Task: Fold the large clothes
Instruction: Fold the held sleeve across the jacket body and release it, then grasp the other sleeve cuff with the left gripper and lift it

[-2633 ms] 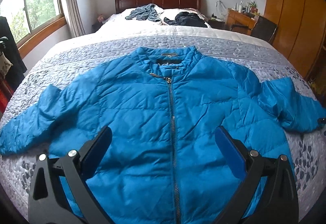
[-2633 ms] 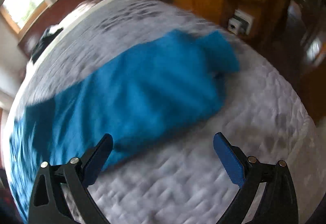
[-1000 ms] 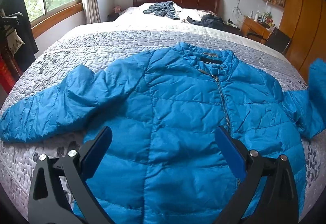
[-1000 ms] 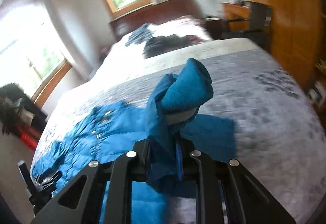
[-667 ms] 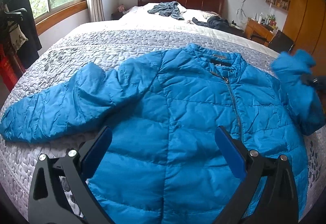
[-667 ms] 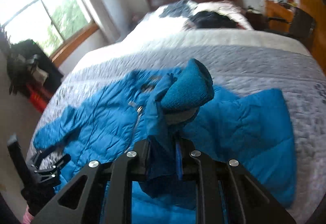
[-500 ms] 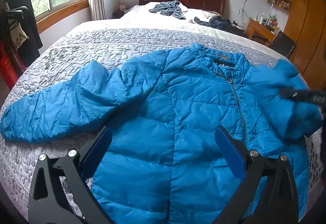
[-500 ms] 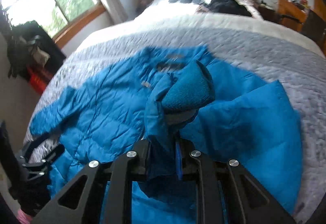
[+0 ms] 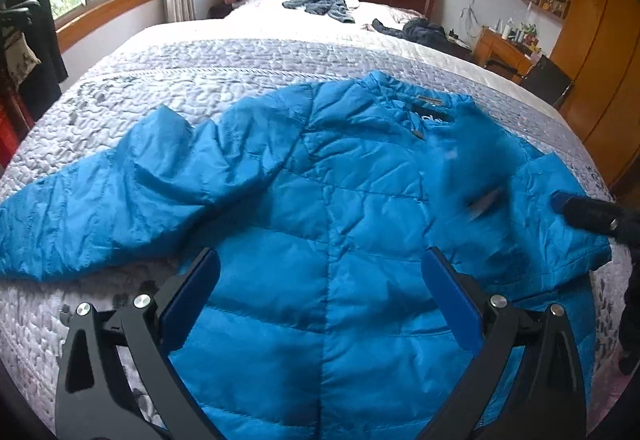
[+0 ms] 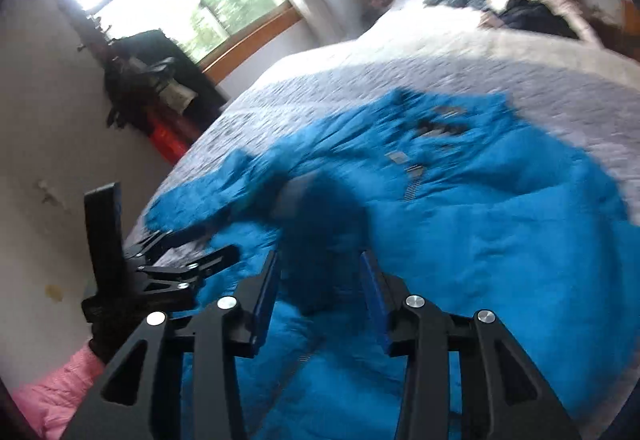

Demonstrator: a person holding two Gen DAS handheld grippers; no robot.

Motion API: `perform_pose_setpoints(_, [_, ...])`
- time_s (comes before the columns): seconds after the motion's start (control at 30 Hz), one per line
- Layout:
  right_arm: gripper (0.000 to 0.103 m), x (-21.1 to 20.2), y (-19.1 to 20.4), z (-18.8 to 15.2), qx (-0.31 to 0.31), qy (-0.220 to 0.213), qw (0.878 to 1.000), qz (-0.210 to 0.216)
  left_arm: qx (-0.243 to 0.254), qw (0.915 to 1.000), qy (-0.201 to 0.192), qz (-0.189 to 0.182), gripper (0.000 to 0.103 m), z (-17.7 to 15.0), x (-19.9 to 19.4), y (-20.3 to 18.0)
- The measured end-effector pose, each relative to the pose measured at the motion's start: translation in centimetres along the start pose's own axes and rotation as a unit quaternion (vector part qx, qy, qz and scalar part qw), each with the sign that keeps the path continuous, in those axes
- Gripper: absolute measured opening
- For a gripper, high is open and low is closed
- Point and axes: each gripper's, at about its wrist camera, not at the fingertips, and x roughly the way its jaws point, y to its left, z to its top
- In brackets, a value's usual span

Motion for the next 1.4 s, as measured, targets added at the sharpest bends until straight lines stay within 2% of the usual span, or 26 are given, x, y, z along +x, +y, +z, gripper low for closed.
perform_pose_setpoints(0.1, [0.046,-2.4,-2.3,-0.6,0.023,-0.022,0.998,-0.059,0.002,0.9995,0.027,-0.015,0.1,0.2,1.5,-0.7])
perform_pose_setpoints(0.27, [0.049,-5.6,-6.7,-2.2,0.086,-0.062,0.991,-0.085,-0.021,0.9978,0.063,0.002,0.1,0.4,4.3,-0.6])
perform_pose_setpoints(0.47, [0.051,-5.9,-10.0,-2.8,0.124,-0.062,0.985,-0.104,-0.022,0.9968,0.076,-0.014,0.096,2.0,5.9,-2.5])
perform_pose_setpoints(0.5, [0.051,-6.0,-10.1,-2.9,0.124,-0.061,0.984,-0.108,-0.021,0.9967,0.078,-0.014,0.083,2.2,6.3,-2.9])
perform_pose_setpoints(0.57, [0.051,-6.2,-10.0,-3.1,0.12,-0.062,0.983,-0.121,-0.022,0.9969,0.075,-0.013,0.07,2.6,6.6,-3.4])
perform_pose_setpoints(0.63, [0.05,-6.5,-10.1,-3.0,0.12,-0.068,0.983,-0.124,-0.028,0.9971,0.064,-0.032,0.046,2.8,6.3,-3.4])
perform_pose_setpoints(0.73, [0.05,-7.4,-10.5,-3.2,0.126,-0.076,0.982,-0.121,-0.034,0.9975,0.041,-0.048,0.031,3.1,5.0,-2.7])
perform_pose_setpoints(0.8, [0.05,-7.7,-10.7,-3.3,0.129,-0.077,0.982,-0.117,-0.045,0.9977,0.023,-0.045,0.029,3.4,3.9,-1.6])
perform_pose_setpoints(0.87, [0.05,-7.3,-10.9,-3.4,0.132,-0.067,0.984,-0.096,-0.056,0.9974,0.0,-0.044,0.029,3.7,2.8,0.1])
perform_pose_setpoints(0.97, [0.05,-5.8,-11.1,-3.5,0.136,-0.045,0.987,-0.076,-0.058,0.9978,0.007,-0.033,0.029,4.1,3.3,1.6])
perform_pose_setpoints(1.07, [0.049,-3.5,-12.3,-4.1,0.157,-0.009,0.983,-0.092,-0.049,0.9978,0.035,-0.027,0.035,3.8,5.3,2.3])
perform_pose_setpoints(1.1, [0.048,-2.9,-12.8,-4.3,0.163,-0.001,0.982,-0.093,-0.048,0.9979,0.037,-0.024,0.042,3.6,5.7,2.5])
perform_pose_setpoints(1.2, [0.046,-2.2,-13.6,-4.7,0.17,0.007,0.981,-0.094,-0.041,0.9984,0.03,-0.024,0.055,3.6,6.0,2.8])
perform_pose_setpoints(1.3, [0.046,-2.1,-13.7,-4.9,0.172,0.005,0.981,-0.095,-0.053,0.9974,0.032,-0.037,0.056,3.9,5.3,3.7])
perform_pose_setpoints(1.4, [0.048,-3.0,-12.7,-4.6,0.17,-0.004,0.979,-0.113,-0.075,0.9966,-0.001,-0.034,0.062,4.5,2.5,5.1])
